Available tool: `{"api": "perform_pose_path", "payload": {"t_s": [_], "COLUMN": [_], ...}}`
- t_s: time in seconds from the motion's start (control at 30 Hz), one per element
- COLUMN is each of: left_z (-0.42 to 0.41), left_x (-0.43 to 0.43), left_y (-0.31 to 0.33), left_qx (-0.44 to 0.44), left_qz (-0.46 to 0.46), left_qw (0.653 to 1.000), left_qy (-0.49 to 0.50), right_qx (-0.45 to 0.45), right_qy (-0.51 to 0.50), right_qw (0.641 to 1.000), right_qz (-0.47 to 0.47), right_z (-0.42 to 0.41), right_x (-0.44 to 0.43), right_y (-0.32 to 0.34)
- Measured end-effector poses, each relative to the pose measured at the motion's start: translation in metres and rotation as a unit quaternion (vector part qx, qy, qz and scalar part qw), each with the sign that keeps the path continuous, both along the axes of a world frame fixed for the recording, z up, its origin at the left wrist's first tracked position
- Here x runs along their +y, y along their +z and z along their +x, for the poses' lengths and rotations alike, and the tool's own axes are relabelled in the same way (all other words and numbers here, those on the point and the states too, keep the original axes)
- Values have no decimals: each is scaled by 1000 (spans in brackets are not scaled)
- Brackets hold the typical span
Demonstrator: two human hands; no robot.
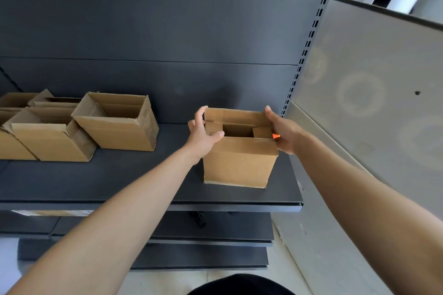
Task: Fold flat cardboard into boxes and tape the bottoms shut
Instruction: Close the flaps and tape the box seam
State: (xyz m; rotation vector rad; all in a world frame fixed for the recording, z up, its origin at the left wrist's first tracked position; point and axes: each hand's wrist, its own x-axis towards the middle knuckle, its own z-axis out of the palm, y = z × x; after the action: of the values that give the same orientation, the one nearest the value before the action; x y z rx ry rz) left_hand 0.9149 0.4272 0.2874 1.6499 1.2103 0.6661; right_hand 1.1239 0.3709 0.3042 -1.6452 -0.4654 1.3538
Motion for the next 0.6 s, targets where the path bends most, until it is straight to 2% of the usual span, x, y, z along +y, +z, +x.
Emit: {"api": "perform_pose_path", "payload": {"t_s": [0.2, 0.4, 0.53, 0.6], "left_z": [-5, -7, -8, -4], "left_x": [0, 3, 5, 10], "left_y": [-4, -12, -6, -1], "left_qx": [-30, -31, 3, 45], "left_qz": [8, -3, 10, 57], "left_qw": [999, 999, 1000, 997], "left_qy": [10, -25, -24, -30], "right_qx": [-42, -74, -76, -72], "right_qy": [6, 98, 111, 121], "right_qw": [999, 992, 991, 990], "right_qz": [-1, 6, -5, -6], "right_z": [-2, 10, 10, 11], "right_x": [1, -3, 5, 6], "right_y": [-1, -14, -13, -11]}}
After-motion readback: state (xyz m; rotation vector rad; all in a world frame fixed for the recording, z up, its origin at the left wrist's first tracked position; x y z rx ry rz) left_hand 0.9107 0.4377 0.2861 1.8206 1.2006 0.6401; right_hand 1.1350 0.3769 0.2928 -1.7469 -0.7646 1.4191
